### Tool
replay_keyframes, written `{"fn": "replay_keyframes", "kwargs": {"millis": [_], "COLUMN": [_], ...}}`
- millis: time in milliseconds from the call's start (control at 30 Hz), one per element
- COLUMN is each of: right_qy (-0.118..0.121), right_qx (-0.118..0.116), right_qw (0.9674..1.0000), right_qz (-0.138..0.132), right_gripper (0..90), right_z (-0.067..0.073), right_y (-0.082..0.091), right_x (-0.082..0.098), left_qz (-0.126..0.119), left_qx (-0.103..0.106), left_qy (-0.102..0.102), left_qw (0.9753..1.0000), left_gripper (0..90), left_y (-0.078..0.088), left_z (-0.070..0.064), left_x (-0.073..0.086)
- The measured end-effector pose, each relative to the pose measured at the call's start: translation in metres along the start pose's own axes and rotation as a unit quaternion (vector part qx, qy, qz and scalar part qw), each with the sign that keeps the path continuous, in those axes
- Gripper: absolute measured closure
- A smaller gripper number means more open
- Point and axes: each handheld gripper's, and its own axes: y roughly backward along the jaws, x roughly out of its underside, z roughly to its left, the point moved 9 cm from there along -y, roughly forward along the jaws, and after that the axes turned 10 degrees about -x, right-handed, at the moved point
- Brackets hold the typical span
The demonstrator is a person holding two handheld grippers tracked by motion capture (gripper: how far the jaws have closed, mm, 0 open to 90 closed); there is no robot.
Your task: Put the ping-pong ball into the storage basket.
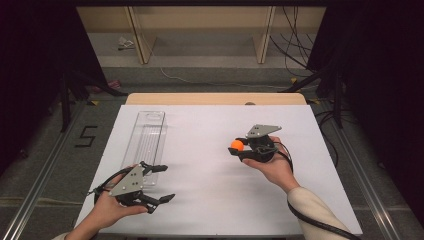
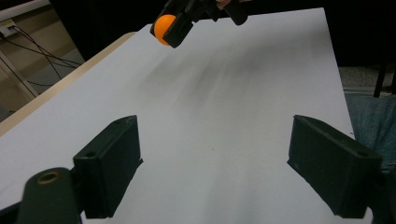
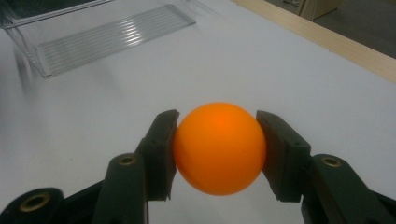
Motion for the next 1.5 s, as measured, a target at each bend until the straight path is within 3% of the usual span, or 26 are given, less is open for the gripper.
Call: {"fn": "replay_keyframes", "kwargs": {"millis": [1500], "right_qy": [0.011], "right_qx": [-0.015], "right_qw": [0.9998], "right_qz": [-0.009], "right_gripper": [51.5], "right_z": [0.009], "right_y": [-0.017], "right_x": [-0.017], "left_qz": [0.000], "left_qx": [0.000], "left_qy": [0.000], "left_qw": [1.0000], "left_gripper": [16.6], "left_y": [0.000], "left_z": [0.000], "left_x": [0.000]}}
